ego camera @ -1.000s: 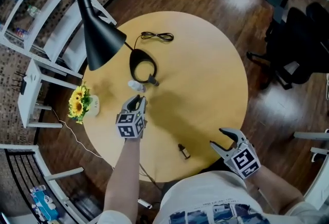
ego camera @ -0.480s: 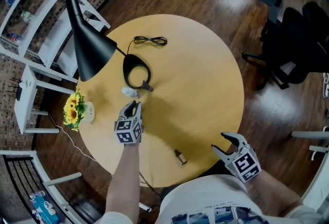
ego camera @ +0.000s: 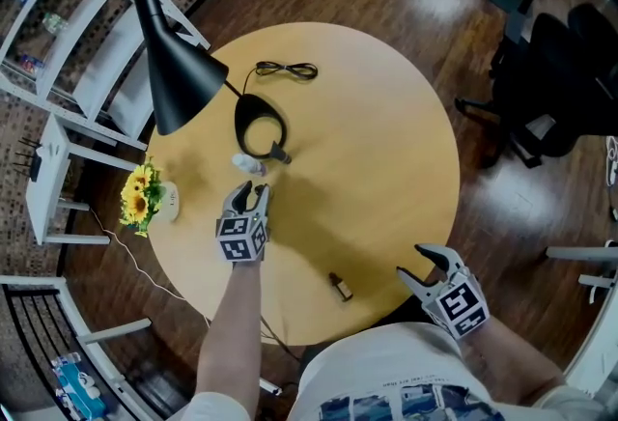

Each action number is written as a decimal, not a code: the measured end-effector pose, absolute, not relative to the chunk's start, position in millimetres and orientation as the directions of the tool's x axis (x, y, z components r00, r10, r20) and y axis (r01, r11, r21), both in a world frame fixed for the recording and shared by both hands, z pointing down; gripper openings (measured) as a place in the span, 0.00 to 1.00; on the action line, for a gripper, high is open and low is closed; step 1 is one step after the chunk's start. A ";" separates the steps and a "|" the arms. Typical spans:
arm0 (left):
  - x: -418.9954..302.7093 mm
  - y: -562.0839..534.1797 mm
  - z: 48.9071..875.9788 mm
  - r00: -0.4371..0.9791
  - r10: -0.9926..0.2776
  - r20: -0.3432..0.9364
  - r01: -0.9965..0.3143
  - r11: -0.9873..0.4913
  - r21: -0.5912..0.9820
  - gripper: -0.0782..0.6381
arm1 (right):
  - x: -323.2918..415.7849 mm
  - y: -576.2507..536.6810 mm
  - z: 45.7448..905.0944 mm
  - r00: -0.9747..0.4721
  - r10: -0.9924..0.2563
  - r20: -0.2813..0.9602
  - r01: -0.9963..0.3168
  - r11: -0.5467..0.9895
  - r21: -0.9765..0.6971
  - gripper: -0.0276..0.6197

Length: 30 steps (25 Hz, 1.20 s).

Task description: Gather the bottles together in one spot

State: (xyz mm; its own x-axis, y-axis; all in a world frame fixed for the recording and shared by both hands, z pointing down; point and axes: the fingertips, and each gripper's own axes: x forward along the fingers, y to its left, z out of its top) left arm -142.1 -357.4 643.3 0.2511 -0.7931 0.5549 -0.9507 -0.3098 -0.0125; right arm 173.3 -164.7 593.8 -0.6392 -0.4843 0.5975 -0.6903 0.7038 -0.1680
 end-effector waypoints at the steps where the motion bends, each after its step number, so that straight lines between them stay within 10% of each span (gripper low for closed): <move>1: -142.9 -355.8 639.7 0.249 -0.798 0.549 -0.951 -0.308 -0.016 0.34 | 172.1 -163.9 592.7 -0.639 -0.486 0.596 -0.690 0.705 -0.165 0.42; 30: -186.0 -36.1 482.3 0.441 -0.840 0.316 -0.892 -0.370 0.259 0.38 | 33.1 -31.5 506.2 -0.671 -0.516 0.533 -0.638 0.768 -0.059 0.42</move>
